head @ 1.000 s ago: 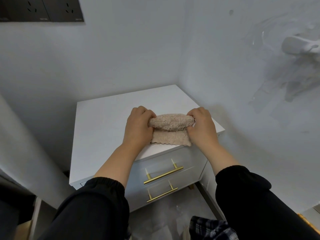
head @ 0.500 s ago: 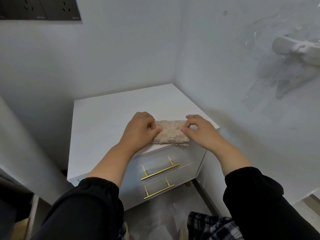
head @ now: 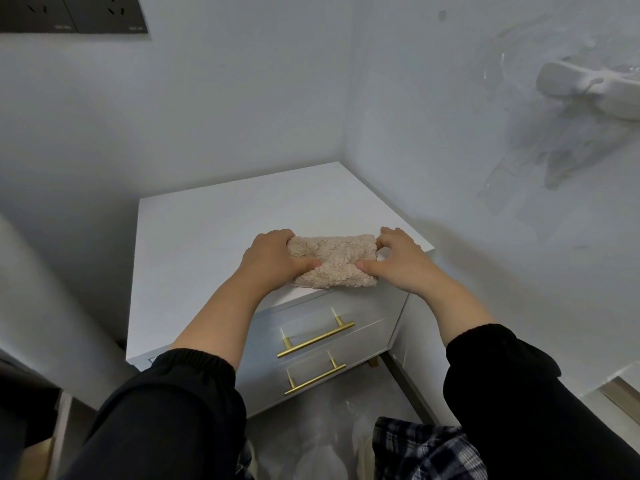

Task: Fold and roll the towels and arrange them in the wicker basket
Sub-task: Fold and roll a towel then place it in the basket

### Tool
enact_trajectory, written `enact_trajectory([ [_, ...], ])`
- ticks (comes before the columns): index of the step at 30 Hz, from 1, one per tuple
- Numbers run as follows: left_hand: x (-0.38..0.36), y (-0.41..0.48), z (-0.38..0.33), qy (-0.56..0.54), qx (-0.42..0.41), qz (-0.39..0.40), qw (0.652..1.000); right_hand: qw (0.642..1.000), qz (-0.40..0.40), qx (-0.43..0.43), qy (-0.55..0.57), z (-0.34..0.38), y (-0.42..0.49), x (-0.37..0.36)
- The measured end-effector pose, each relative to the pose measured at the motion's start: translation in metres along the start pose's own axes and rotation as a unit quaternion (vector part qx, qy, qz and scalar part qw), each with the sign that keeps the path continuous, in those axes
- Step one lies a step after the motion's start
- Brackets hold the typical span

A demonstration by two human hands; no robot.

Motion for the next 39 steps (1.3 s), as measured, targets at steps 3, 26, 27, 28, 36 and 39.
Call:
enact_trajectory([
  [3, 0.004, -0.002, -0.003, -0.048, 0.000, -0.031, 0.998, 0.992, -0.017, -0.006, 0.128, 0.002, 0.000, -0.002],
  [26, -0.042, -0.005, -0.037, -0.395, 0.041, 0.058, 0.916, 0.918, -0.185, -0.068, 0.344, -0.024, -0.004, 0.026],
  [27, -0.045, -0.006, -0.043, -0.388, 0.033, 0.064, 0.919, 0.924, -0.204, -0.060, 0.317, -0.024, -0.008, 0.034],
  [28, -0.047, -0.006, -0.046, -0.377, 0.028, 0.065, 0.923, 0.931, -0.219, -0.052, 0.287, -0.024, -0.011, 0.041],
  [36, -0.078, -0.022, -0.107, -0.377, -0.027, 0.105, 0.920, 0.936, -0.332, -0.030, 0.113, -0.026, -0.077, 0.107],
  [39, -0.101, -0.041, -0.144, -0.353, -0.058, 0.148, 0.922, 0.932, -0.360, -0.015, 0.031, -0.030, -0.123, 0.130],
])
Point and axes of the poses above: each hand's wrist, its own y-axis towards the middle knuckle, its own x-axis out of the back of the hand, z = x × y, the point moved 9 cm from there along y, towards the middle knuckle, and after that the axes turned 2 degrees about -z, right-handed, at the moved point
